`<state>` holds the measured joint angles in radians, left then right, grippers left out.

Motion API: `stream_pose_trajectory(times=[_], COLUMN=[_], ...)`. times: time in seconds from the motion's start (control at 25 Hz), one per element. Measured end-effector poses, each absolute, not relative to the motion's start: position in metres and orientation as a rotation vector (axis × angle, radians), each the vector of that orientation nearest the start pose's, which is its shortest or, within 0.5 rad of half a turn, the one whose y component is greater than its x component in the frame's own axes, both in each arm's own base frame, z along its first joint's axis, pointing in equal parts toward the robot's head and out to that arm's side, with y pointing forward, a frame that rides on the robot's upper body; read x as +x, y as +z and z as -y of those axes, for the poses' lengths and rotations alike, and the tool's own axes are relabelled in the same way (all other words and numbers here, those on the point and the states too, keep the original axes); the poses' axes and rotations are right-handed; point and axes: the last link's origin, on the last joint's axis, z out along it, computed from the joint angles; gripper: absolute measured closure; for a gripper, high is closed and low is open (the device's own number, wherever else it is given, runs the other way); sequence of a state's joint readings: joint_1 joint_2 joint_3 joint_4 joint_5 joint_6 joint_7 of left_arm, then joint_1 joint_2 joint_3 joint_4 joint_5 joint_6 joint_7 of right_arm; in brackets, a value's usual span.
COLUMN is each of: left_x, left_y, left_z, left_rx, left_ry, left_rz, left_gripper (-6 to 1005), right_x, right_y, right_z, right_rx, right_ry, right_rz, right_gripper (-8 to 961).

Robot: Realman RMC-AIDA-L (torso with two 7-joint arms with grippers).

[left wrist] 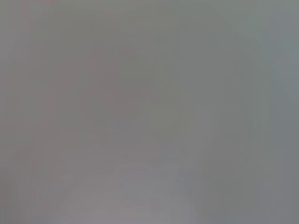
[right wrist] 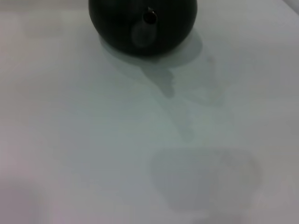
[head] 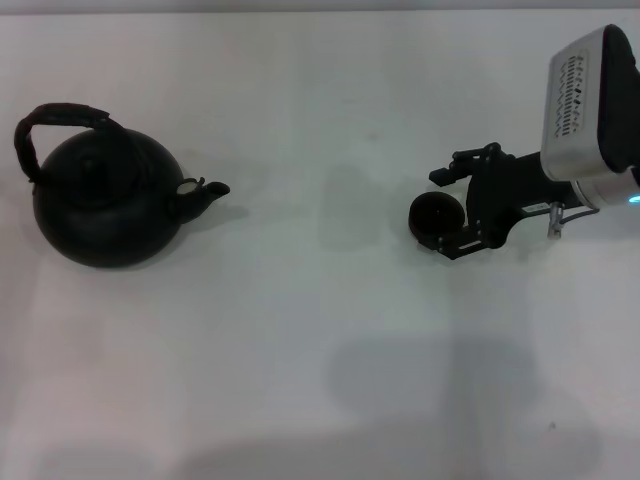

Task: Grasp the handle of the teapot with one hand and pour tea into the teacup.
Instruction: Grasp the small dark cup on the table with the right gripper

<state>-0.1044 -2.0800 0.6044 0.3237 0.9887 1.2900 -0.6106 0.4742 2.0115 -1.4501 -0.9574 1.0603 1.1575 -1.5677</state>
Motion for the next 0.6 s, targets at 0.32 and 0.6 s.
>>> stream_pose_trajectory(times=[0.32,0.6], left_x=[-0.4168,-0.4168], left_y=[0.0631,0.0628], left_z=[-0.2255,-0.2252], left_rx=[-1.49,-1.49], left_ry=[-0.664,-0.665], left_rz=[0.669,0.669], left_gripper=[286,286], right_x=[0.254,0.2551], right_y=[-0.0453,-0.047], right_z=[-0.3482,-0.3485], right_rx=[-2.869,-2.871], right_ry=[-0.174,-0.182], right_rz=[-0.166,-0.168], right_gripper=[93,94])
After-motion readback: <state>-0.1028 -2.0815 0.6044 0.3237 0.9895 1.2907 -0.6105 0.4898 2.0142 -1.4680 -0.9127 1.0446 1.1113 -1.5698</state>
